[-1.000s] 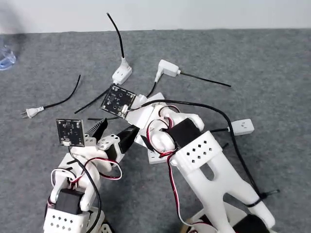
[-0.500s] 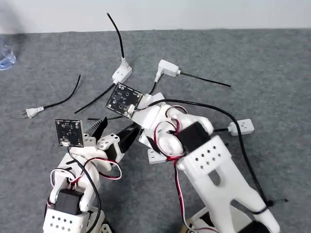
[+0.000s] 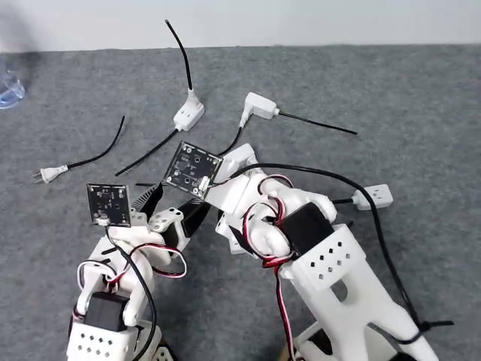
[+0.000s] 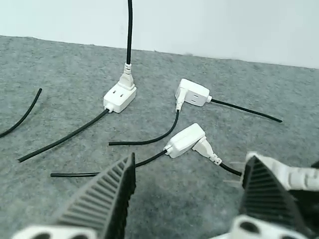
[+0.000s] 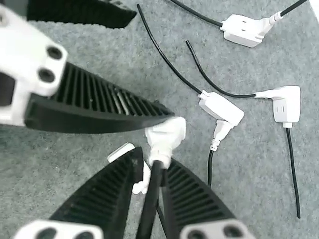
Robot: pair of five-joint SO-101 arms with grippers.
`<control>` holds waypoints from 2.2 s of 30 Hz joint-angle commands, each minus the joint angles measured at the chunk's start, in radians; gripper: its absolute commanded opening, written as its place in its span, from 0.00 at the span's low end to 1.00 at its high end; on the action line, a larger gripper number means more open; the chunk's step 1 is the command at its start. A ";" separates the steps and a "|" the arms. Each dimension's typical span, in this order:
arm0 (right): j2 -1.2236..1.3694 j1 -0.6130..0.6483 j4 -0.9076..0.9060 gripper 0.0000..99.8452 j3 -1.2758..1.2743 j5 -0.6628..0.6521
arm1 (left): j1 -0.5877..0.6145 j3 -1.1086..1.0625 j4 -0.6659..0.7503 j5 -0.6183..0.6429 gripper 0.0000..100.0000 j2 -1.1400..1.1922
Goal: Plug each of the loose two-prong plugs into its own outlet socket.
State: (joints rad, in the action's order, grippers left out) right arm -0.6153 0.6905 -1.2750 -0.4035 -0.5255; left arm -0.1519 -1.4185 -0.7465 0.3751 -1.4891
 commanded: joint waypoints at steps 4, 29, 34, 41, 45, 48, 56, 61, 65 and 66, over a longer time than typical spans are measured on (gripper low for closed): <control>0.045 -0.048 0.062 0.01 0.014 -0.009 | -0.009 0.005 -0.006 -0.014 0.33 -0.005; 0.433 -0.188 0.268 0.01 -0.183 -0.063 | 0.126 -0.150 -0.003 -0.064 0.33 -0.005; 0.438 -0.189 0.289 0.09 -0.186 -0.063 | 0.123 -0.159 0.002 -0.066 0.33 -0.006; 0.438 -0.183 0.277 0.38 -0.187 -0.072 | 0.129 -0.159 0.011 -0.066 0.33 -0.006; 0.449 -0.151 0.280 0.34 -0.160 -0.127 | 0.130 -0.159 0.015 -0.066 0.33 -0.006; 0.527 -0.150 0.272 0.32 -0.101 -0.133 | 0.130 -0.159 0.015 -0.066 0.33 -0.006; 0.863 -0.136 0.157 0.31 0.195 -0.245 | 0.127 -0.156 0.015 -0.106 0.33 -0.006; 0.920 -0.145 0.102 0.31 0.292 -0.290 | 0.129 -0.154 0.015 -0.106 0.33 -0.006; 0.952 -0.137 0.107 0.31 0.290 -0.290 | 0.124 -0.153 0.015 -0.106 0.33 -0.006; 0.955 -0.134 0.102 0.31 0.290 -0.290 | 0.124 -0.153 0.015 -0.106 0.33 -0.006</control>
State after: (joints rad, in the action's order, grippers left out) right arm 0.3376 0.5386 -1.1569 -0.1519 -0.8048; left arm -0.0307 -1.5842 -0.7511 0.2770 -1.4845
